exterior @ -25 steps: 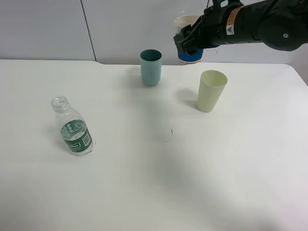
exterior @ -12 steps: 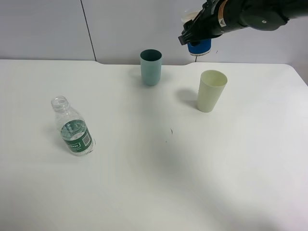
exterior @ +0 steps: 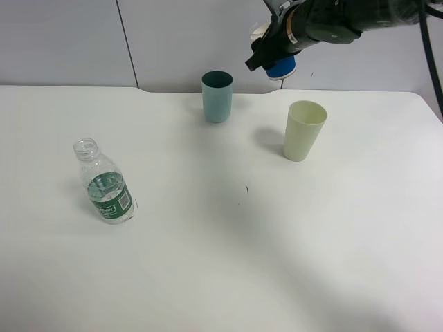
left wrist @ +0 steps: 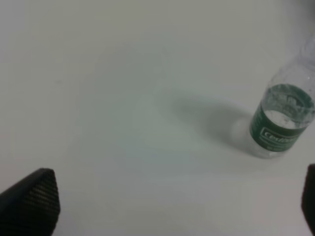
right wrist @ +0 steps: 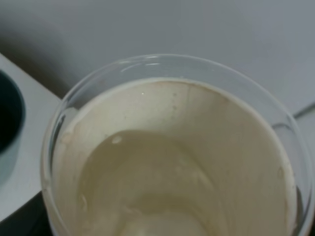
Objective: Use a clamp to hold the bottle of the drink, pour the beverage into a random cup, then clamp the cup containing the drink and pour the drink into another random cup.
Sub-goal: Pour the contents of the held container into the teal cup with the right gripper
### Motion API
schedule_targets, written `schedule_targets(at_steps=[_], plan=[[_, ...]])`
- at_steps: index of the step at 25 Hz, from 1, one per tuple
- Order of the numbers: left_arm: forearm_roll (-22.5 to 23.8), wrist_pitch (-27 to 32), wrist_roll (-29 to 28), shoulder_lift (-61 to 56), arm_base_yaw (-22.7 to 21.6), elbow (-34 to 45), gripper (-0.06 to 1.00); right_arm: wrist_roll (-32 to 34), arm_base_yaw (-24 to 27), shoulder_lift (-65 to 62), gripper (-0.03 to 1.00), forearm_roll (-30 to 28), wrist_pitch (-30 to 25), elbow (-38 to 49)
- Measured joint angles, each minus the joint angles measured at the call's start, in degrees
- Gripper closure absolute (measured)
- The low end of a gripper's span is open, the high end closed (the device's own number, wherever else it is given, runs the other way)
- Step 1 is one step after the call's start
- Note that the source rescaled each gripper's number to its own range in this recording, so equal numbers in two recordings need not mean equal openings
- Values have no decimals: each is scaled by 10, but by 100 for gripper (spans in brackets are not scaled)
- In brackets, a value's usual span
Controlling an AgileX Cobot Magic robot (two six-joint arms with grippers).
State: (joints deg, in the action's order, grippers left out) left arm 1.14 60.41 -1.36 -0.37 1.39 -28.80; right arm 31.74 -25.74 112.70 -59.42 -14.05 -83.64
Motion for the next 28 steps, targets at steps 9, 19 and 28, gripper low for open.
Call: schedule_targets(at_steps=[9,19,28], plan=[[0,-1,0,0,0,0,-6,-33,-19,51,97,-29,-10,-61],[0,-1,0,0,0,0,-6,-70,-36,91,97,-38,-14,-102],[0,-1,0,0,0,0,-6,-72,-37,94,97,-80,-14,-104]])
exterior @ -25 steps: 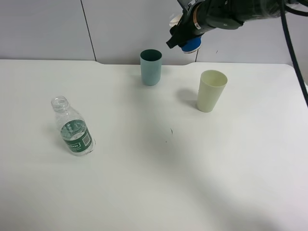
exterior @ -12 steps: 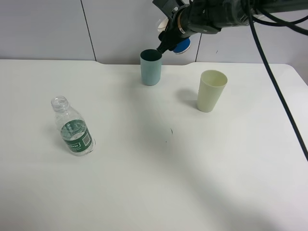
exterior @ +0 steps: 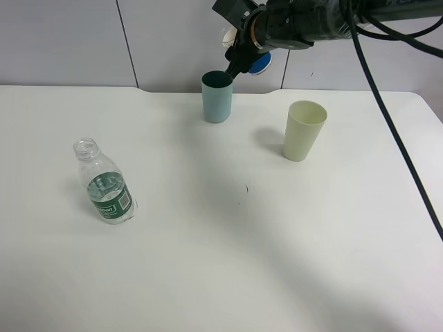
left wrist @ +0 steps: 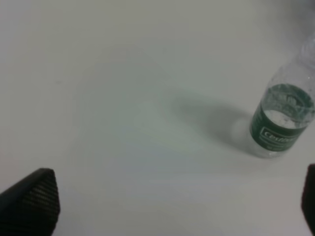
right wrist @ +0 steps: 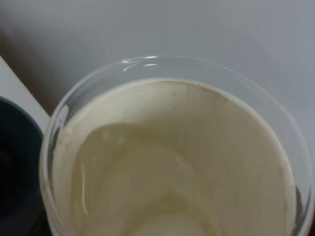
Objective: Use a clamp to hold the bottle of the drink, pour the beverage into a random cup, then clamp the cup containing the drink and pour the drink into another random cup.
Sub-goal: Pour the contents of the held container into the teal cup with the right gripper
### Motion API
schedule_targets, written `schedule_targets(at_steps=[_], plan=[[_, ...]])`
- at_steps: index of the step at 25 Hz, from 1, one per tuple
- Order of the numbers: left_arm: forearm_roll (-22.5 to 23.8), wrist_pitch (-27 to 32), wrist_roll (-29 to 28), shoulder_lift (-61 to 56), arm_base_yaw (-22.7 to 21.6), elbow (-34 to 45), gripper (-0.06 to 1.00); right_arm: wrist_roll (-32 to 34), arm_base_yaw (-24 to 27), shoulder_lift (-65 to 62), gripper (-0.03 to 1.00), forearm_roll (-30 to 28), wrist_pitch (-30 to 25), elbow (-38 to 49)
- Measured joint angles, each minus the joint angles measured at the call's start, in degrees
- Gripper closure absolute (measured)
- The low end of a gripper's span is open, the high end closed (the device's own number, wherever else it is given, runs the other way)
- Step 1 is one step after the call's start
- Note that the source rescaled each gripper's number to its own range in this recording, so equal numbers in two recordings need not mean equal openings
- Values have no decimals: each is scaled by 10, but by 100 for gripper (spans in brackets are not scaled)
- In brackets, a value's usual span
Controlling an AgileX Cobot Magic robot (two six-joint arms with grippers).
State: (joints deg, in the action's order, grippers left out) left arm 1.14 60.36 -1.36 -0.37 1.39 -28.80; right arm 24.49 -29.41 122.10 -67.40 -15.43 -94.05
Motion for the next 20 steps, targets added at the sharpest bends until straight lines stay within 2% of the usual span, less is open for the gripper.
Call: schedule_targets(at_steps=[20], plan=[[0,0,0,0,0,0,-6,-4,-4,8,97,-103,5,0]])
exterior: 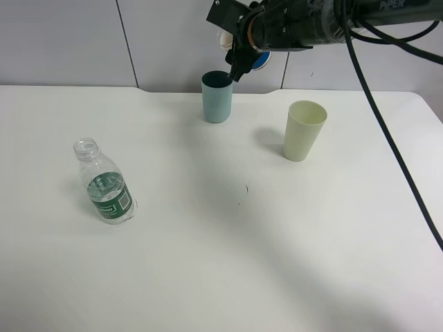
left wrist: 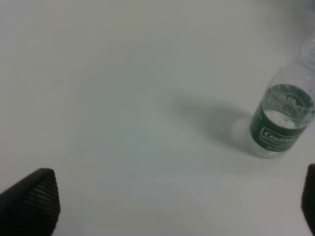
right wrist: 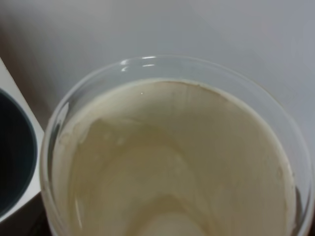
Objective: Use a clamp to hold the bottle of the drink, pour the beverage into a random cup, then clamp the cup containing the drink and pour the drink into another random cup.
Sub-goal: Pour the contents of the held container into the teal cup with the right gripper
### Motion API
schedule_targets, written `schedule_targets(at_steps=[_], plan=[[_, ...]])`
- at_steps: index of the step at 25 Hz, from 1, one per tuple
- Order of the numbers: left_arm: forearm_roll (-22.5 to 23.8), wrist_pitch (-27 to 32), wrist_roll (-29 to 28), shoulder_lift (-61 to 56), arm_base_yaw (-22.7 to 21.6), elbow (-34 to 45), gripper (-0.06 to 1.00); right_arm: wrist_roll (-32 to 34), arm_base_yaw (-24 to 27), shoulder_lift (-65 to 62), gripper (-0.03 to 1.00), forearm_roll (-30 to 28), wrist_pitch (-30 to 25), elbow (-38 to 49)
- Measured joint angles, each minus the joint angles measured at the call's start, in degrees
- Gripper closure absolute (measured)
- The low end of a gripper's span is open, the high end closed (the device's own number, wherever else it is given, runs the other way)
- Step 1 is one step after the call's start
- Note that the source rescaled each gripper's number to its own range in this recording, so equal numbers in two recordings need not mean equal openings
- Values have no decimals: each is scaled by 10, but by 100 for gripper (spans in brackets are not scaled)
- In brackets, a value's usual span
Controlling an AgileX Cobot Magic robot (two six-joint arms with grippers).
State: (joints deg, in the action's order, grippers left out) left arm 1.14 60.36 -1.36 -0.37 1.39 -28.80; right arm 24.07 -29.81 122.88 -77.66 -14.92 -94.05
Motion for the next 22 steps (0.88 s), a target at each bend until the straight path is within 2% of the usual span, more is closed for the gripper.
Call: schedule_targets(at_steps=[22], plan=[[0,0,0,0,0,0,-6,-120,0,0,97,-13,-16,0]])
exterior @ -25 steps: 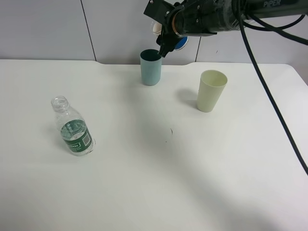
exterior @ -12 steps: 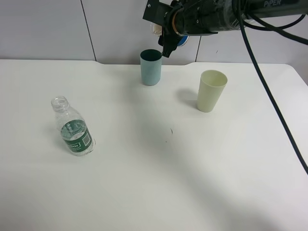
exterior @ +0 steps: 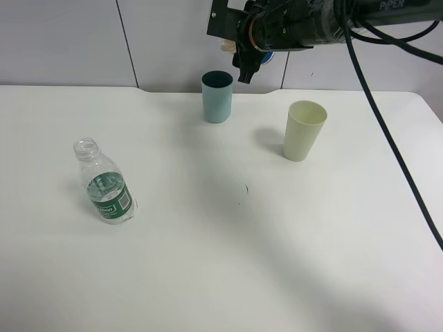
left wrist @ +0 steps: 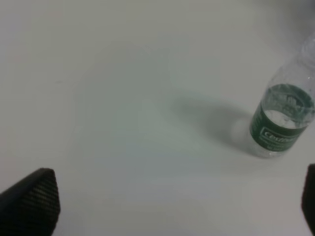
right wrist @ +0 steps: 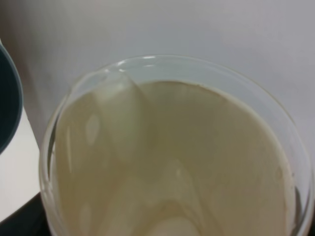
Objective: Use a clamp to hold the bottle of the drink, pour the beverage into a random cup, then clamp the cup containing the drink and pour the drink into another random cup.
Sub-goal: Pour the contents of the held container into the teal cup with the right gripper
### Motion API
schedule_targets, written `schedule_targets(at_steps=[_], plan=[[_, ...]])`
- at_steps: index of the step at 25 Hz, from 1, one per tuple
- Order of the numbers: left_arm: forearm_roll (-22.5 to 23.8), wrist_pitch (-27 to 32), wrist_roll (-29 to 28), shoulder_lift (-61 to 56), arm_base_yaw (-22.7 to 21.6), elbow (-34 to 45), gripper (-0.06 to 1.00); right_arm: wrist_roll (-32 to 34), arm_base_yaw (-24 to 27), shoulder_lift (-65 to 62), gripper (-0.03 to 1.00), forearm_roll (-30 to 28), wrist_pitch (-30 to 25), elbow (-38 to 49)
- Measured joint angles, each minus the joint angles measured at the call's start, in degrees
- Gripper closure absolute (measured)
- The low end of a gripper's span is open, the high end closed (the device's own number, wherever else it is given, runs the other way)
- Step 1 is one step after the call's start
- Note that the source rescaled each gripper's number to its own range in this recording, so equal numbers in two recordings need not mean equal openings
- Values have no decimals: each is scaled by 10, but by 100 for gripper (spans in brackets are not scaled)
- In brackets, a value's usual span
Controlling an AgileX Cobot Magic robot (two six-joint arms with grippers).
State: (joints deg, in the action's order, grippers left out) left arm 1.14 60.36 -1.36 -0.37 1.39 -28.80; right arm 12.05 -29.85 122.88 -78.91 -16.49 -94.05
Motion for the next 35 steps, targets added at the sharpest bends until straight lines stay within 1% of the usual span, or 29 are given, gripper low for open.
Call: schedule_targets(at_steps=[4,9,13,26,35], plan=[[0,1,0,0,0,0,-6,-9,0,0,97,-1,0,0],[0,1,0,0,0,0,-6,-11,0,0,97,-22,-6,0],[0,1,0,0,0,0,-6,-13,0,0,97,-26,-10,0],[0,1,0,0,0,0,-6,-13,0,0,97,-69,-10,0],[0,1,0,0,0,0,-6,-13,0,0,97,-89,1,0]])
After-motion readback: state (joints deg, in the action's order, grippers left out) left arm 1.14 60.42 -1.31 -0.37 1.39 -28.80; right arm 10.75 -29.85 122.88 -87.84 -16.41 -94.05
